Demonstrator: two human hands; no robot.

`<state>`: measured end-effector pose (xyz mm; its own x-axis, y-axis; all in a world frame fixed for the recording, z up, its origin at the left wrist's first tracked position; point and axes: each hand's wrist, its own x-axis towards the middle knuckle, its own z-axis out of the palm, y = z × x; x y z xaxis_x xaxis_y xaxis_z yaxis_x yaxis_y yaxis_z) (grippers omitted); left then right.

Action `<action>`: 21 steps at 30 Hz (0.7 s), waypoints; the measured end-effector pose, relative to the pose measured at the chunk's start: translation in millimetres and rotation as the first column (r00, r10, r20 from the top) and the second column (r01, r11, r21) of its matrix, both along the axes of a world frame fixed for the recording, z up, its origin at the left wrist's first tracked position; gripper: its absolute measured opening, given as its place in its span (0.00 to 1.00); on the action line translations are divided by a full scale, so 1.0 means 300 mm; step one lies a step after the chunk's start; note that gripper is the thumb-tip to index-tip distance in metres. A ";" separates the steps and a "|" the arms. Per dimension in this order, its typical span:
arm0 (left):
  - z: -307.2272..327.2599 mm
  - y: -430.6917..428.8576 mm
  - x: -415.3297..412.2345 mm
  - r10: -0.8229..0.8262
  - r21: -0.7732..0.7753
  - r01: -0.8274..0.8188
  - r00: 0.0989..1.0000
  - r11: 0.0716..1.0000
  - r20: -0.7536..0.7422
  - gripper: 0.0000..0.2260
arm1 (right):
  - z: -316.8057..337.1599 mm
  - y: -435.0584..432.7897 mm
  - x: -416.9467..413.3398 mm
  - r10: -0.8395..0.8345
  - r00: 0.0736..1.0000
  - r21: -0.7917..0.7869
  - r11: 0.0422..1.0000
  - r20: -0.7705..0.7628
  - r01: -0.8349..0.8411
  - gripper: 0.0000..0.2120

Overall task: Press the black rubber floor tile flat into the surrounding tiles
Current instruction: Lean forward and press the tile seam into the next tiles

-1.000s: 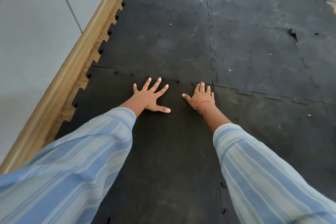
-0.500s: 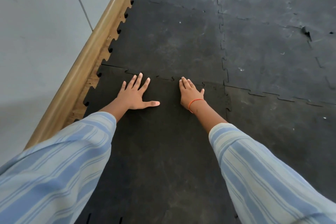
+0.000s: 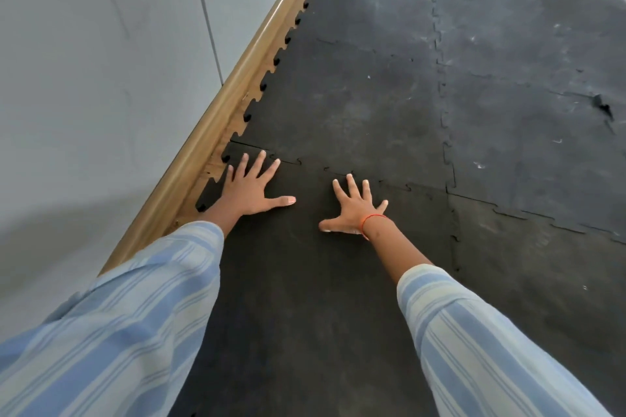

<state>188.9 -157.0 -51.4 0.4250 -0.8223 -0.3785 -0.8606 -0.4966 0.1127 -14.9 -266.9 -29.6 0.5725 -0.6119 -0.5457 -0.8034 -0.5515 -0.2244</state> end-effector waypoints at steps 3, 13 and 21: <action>-0.027 -0.002 0.016 -0.005 0.011 0.005 1.000 1.000 0.007 0.51 | 0.002 0.000 0.009 0.016 0.999 0.021 1.000 -0.052 -0.015 0.63; -0.038 -0.026 0.044 0.008 0.071 -0.005 0.999 0.997 -0.041 0.51 | -0.025 0.001 0.018 0.002 0.999 0.021 1.000 -0.041 -0.001 0.66; -0.030 0.015 -0.090 0.073 -0.083 -0.073 0.997 0.994 -0.007 0.44 | -0.069 0.000 -0.177 -0.116 0.970 -0.159 0.975 0.213 0.152 0.58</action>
<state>162.0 -152.5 -60.4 0.4837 -0.8179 -0.3116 -0.8219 -0.5468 0.1595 -68.1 -267.0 -50.4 0.5657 -0.7655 -0.3066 -0.8207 -0.4866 -0.2994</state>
